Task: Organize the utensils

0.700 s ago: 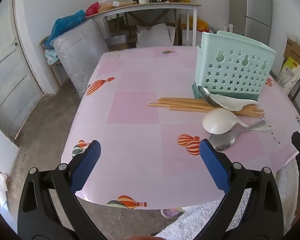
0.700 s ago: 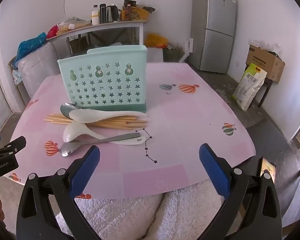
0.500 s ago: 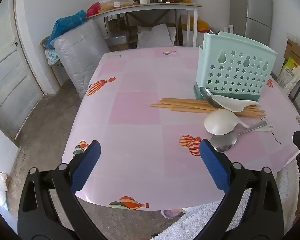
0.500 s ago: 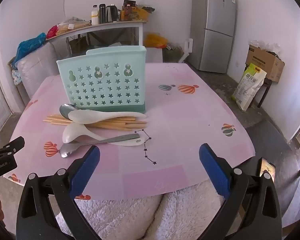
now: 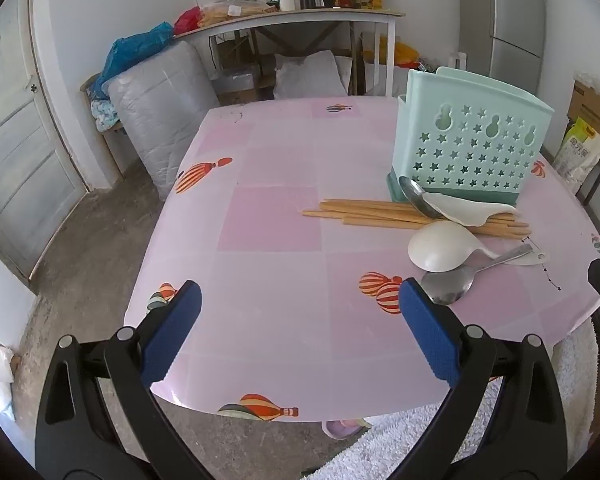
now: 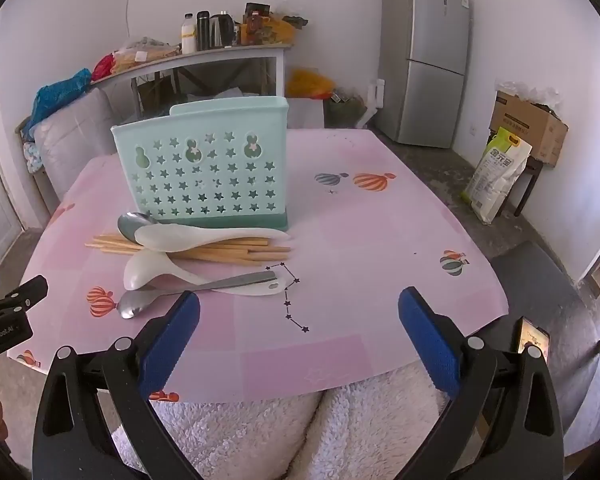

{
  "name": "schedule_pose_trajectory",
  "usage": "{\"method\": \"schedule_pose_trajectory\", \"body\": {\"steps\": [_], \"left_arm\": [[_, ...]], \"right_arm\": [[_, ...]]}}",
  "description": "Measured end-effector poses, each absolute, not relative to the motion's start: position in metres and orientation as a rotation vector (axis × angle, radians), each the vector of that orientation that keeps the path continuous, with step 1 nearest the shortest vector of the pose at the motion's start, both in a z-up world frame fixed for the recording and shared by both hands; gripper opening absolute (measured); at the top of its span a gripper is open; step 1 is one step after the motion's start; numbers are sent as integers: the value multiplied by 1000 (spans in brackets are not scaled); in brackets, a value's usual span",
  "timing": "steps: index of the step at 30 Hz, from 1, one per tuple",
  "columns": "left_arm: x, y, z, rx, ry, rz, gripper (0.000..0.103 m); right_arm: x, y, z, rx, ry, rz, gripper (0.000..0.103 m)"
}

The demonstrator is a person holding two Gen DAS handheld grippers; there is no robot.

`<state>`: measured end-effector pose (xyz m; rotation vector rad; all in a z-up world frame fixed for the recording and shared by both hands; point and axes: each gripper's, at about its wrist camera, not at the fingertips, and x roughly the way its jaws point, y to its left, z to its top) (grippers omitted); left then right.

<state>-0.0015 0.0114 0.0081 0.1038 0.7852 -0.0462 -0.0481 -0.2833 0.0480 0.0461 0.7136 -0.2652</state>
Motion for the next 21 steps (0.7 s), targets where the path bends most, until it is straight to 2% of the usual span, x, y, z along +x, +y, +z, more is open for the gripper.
{"method": "schedule_pose_trajectory", "body": {"steps": [21], "left_arm": [[-3, 6, 8, 107, 771, -32, 95]], "right_arm": [[-50, -283, 50, 47, 710, -266, 97]]}}
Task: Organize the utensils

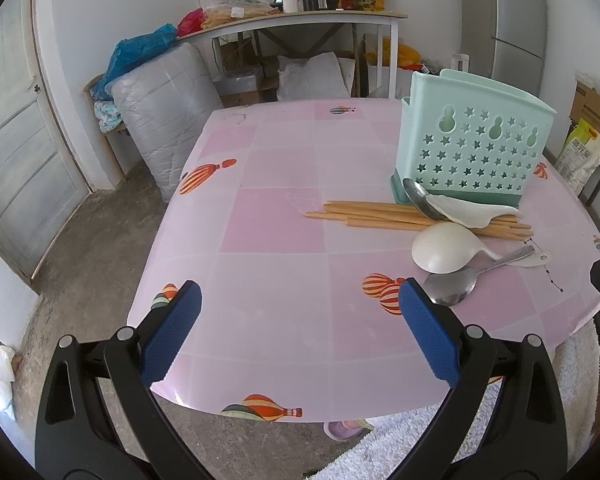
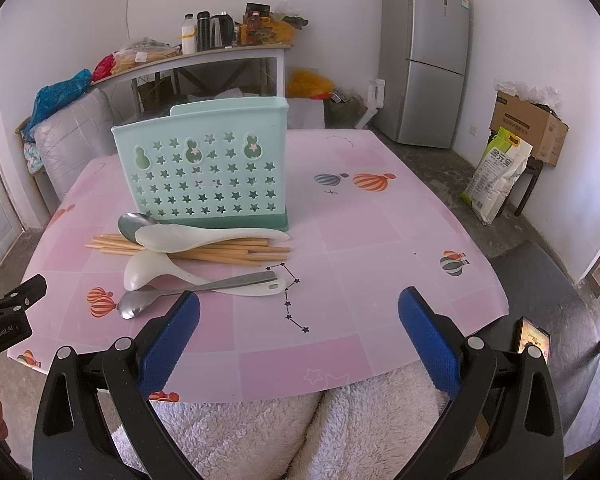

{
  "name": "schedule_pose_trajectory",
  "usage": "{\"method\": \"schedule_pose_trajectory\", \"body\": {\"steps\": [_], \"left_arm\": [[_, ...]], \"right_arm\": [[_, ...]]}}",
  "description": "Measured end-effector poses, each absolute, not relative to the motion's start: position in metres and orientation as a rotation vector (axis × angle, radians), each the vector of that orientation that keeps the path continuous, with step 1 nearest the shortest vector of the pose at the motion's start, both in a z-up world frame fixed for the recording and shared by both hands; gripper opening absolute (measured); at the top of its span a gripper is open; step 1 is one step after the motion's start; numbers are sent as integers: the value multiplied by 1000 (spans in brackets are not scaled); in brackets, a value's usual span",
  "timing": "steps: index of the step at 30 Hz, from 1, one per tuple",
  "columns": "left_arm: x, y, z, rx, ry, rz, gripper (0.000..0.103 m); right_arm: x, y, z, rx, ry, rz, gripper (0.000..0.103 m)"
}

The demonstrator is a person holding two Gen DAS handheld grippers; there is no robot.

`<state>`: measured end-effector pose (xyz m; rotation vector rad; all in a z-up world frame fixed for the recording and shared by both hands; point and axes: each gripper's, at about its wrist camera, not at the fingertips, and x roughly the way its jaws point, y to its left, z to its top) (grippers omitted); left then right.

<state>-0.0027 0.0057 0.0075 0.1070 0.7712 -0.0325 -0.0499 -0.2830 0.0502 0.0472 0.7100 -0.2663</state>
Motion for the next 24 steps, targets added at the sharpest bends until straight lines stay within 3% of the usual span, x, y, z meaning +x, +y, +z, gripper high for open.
{"method": "schedule_pose_trajectory", "body": {"steps": [24], "left_arm": [[-2, 8, 6, 106, 770, -32, 95]], "right_arm": [[-49, -280, 50, 44, 706, -266, 97]]}}
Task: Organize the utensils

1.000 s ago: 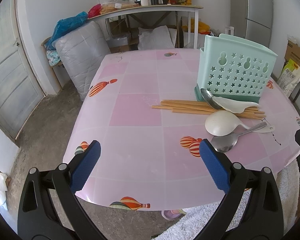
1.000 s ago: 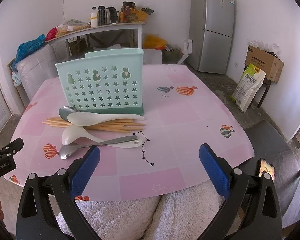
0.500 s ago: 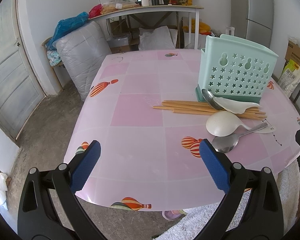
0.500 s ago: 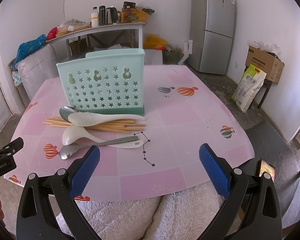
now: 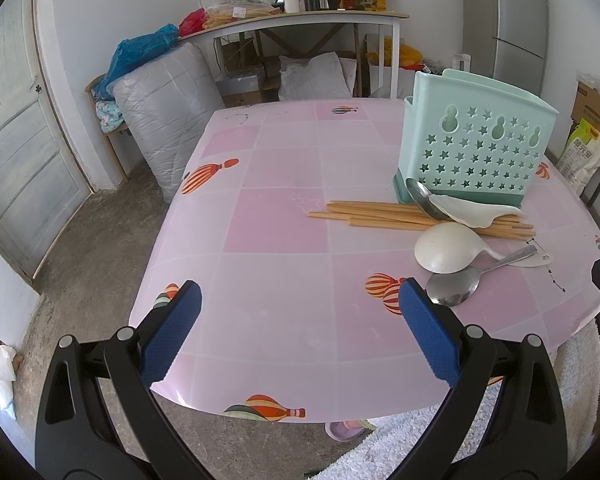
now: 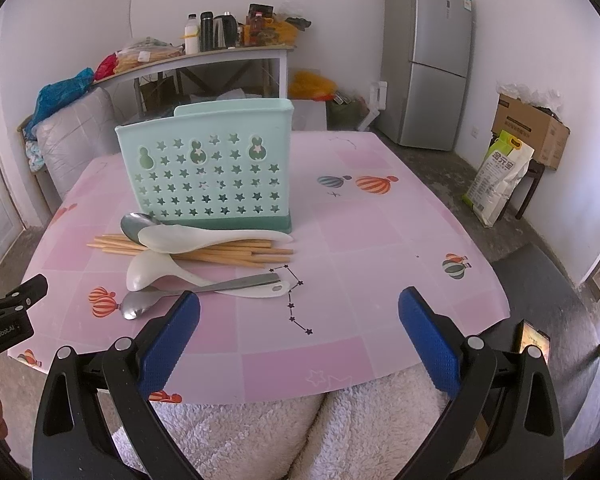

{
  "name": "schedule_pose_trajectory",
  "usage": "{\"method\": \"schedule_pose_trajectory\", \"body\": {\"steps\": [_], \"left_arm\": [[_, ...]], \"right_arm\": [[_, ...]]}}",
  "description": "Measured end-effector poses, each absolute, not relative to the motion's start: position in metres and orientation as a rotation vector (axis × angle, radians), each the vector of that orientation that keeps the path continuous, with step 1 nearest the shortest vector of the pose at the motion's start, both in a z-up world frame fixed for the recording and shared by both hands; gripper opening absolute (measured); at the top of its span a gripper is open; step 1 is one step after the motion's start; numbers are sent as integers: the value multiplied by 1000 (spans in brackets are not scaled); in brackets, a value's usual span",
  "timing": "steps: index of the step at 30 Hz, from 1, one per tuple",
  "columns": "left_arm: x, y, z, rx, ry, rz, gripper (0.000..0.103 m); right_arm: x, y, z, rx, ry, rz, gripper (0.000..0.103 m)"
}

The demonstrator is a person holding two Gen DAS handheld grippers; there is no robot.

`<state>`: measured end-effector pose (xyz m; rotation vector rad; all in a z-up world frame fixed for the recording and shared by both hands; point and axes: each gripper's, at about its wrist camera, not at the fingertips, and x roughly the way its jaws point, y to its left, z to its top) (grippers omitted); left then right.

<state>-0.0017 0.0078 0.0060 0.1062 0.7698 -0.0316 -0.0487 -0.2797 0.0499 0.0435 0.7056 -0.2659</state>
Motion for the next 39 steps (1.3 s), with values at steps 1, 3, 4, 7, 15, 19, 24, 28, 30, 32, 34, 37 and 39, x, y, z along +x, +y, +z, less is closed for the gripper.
{"method": "schedule_pose_trajectory", "body": {"steps": [1, 3, 4, 7, 15, 19, 24, 28, 30, 32, 34, 37, 39], "left_arm": [[-2, 7, 6, 106, 771, -32, 95], [-2, 8, 6, 107, 771, -32, 95], [-2, 8, 6, 107, 771, -33, 94], [-2, 8, 6, 105, 771, -32, 95], [0, 10, 6, 104, 776, -34, 94], [3, 13, 5, 102, 783, -39, 94], [7, 8, 1, 115, 786, -81, 95], [10, 4, -2, 95, 798, -182, 95], [12, 3, -4, 67, 801, -241, 95], [13, 3, -6, 27, 810, -306, 95], [17, 4, -11, -18, 834, -362, 95], [22, 1, -17, -48, 848, -410, 95], [24, -4, -21, -39, 853, -432, 95]], "right_arm": [[-49, -280, 49, 44, 706, -266, 97], [-49, -279, 50, 42, 705, -266, 97], [-49, -279, 50, 42, 705, -266, 97], [-49, -279, 50, 43, 704, -265, 97], [-49, -278, 51, 42, 703, -266, 97], [-49, -277, 51, 39, 702, -267, 97], [-49, -277, 51, 39, 705, -267, 97], [-46, -277, 50, 36, 717, -263, 97], [-43, -278, 44, 34, 724, -262, 97], [-41, -277, 41, 30, 731, -259, 97], [-38, -277, 38, 31, 740, -257, 97], [-36, -276, 33, 25, 750, -258, 97], [-34, -276, 29, 22, 756, -260, 97]]}}
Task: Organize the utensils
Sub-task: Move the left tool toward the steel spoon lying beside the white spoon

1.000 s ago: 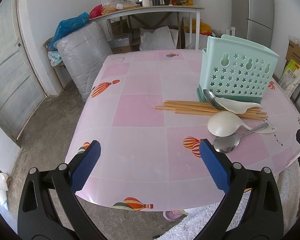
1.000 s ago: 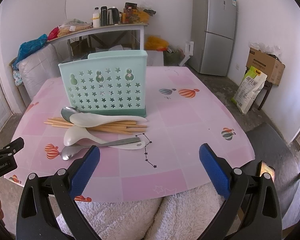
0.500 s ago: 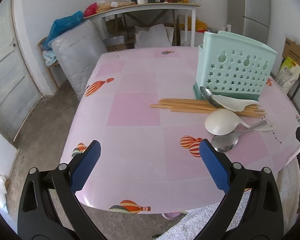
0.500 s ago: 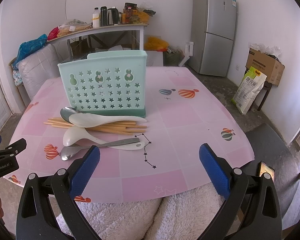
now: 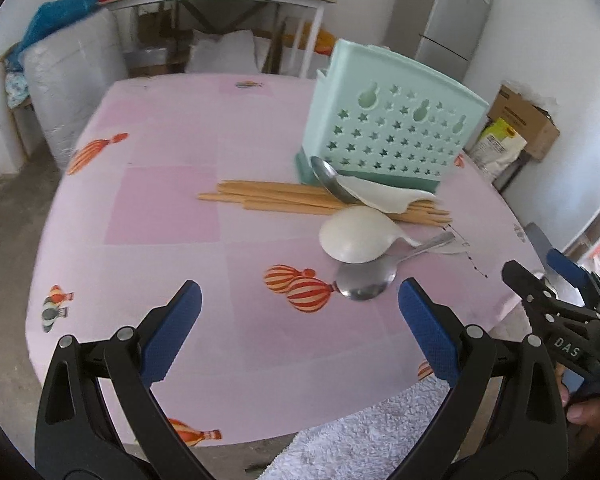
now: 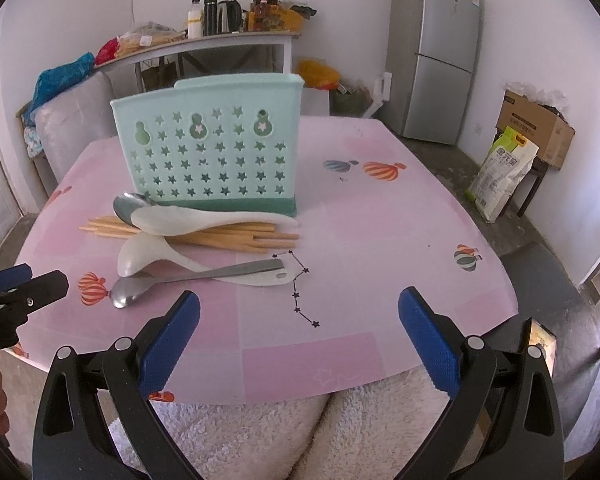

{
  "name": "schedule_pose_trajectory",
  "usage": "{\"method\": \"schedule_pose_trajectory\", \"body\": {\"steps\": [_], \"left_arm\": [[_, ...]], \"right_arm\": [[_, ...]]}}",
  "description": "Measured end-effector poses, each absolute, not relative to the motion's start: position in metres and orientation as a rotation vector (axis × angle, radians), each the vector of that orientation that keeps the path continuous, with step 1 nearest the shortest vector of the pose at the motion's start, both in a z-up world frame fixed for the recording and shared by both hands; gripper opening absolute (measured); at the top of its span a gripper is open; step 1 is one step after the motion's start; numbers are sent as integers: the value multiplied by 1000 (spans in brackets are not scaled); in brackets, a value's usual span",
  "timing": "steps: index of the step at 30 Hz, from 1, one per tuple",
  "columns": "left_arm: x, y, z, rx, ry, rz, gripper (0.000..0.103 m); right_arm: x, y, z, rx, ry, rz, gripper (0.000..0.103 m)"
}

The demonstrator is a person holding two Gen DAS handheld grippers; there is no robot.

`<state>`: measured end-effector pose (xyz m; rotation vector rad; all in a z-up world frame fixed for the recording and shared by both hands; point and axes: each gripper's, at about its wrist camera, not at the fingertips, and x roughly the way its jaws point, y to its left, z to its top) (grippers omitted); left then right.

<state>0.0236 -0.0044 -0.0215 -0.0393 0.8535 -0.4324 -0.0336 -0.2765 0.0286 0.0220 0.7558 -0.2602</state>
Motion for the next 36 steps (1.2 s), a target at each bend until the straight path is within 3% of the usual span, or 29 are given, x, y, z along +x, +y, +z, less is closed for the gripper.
{"method": "schedule_pose_trajectory", "body": {"steps": [13, 15, 16, 22, 26, 32, 36], "left_arm": [[9, -68, -49, 310, 786, -646, 94], [8, -76, -54, 355, 779, -663, 86], [7, -79, -57, 377, 784, -672, 76], [16, -84, -60, 340, 794, -710, 57], [23, -79, -57, 340, 791, -708, 38], [27, -74, -46, 348, 785, -733, 22], [34, -66, -40, 282, 795, -747, 20]], "right_arm": [[-34, -287, 2, 49, 803, -273, 97], [-34, -288, 1, 49, 804, -271, 97], [-34, -289, -1, 51, 805, -270, 97], [-33, -295, -9, 68, 811, -266, 97], [-30, -300, -14, 80, 820, -259, 97], [-29, -302, -18, 87, 830, -250, 97], [-28, -303, -21, 97, 837, -245, 97]]}}
